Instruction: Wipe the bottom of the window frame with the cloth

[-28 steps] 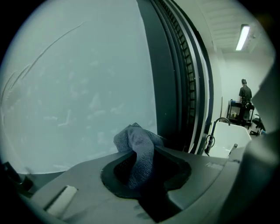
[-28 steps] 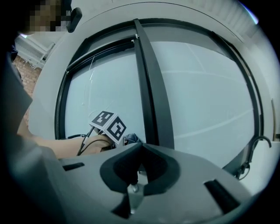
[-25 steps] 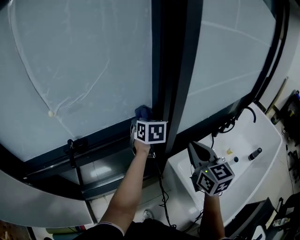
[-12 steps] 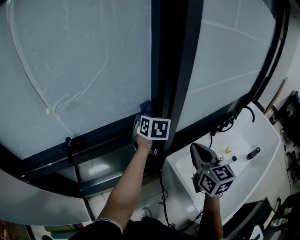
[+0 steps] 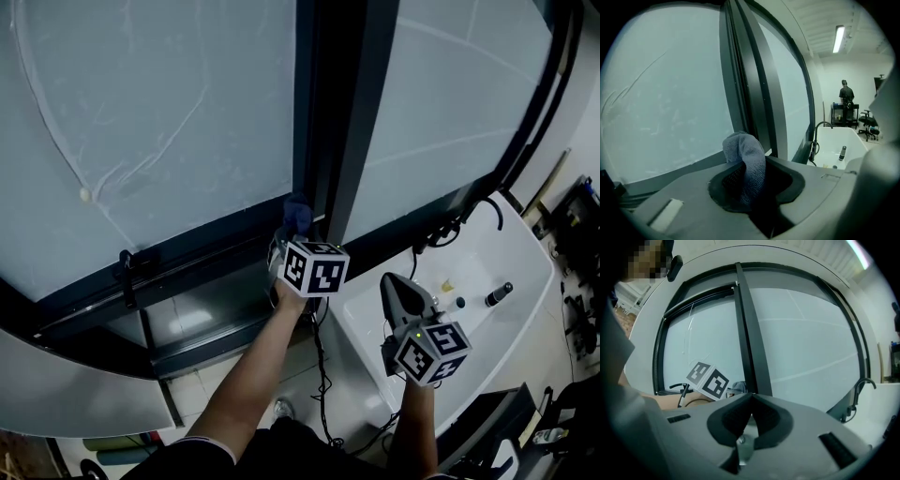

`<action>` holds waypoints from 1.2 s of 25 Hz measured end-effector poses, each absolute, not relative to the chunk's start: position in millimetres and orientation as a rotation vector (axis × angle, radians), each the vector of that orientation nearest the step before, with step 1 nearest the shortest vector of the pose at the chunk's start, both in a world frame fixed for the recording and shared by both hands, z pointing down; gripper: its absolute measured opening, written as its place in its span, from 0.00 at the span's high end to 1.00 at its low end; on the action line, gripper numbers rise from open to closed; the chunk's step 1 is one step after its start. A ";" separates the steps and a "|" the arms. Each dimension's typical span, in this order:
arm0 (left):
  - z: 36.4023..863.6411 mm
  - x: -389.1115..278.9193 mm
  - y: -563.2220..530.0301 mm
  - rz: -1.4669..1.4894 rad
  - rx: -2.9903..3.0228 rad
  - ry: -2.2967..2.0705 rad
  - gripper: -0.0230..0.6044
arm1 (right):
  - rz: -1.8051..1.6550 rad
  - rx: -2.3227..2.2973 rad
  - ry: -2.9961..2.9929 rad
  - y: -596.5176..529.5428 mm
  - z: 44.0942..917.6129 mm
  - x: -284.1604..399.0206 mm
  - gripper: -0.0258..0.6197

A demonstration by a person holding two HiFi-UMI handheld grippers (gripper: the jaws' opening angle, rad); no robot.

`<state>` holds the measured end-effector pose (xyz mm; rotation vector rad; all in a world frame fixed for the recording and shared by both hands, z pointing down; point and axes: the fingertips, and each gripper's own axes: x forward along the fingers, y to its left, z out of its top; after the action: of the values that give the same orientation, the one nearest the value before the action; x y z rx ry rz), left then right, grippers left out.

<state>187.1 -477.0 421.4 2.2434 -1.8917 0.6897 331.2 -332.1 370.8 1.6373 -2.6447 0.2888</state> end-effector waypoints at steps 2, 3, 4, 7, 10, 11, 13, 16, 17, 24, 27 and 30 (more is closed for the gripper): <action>422.8 189.7 -479.3 0.709 2.252 -1.878 0.82 | 0.307 1.660 -2.640 -329.6 372.8 337.0 0.96; 423.3 189.4 -479.6 0.709 2.249 -1.872 0.82 | 0.313 1.664 -2.642 -328.9 373.1 337.5 0.96; 424.7 188.0 -478.8 0.709 2.245 -1.867 0.82 | 0.316 1.662 -2.647 -328.2 372.9 336.2 0.96; 434.4 179.7 -470.7 0.720 2.228 -1.846 0.82 | 0.306 1.638 -2.667 -326.7 369.5 326.2 0.96; 447.3 161.3 -457.4 0.734 2.190 -1.848 0.82 | 0.296 1.603 -2.682 -324.8 367.1 311.7 0.96; 449.6 153.7 -452.6 0.734 2.181 -1.858 0.82 | 0.294 1.591 -2.685 -323.8 367.0 306.6 0.96; 449.9 139.1 -443.9 0.705 2.169 -1.869 0.82 | 0.290 1.563 -2.689 -321.7 367.2 295.4 0.96; 442.1 117.1 -433.4 0.626 2.144 -1.880 0.82 | 0.281 1.505 -2.706 -317.4 366.4 274.2 0.96; 439.0 109.5 -430.2 0.604 2.133 -1.886 0.82 | 0.276 1.486 -2.713 -316.1 365.3 267.0 0.96; 428.4 46.4 -408.1 0.469 2.059 -1.950 0.82 | 0.230 1.365 -2.758 -311.7 357.7 214.0 0.96; 428.1 18.1 -394.8 0.432 2.033 -2.009 0.82 | 0.221 1.302 -2.782 -307.1 357.5 187.8 0.96; 426.0 -10.1 -380.4 0.389 1.992 -2.070 0.82 | 0.211 1.262 -2.797 -302.8 357.4 168.8 0.96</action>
<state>-10.1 -380.4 426.0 1.9923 -2.0697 0.3887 168.8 -302.8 357.4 1.2620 -2.7971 0.2114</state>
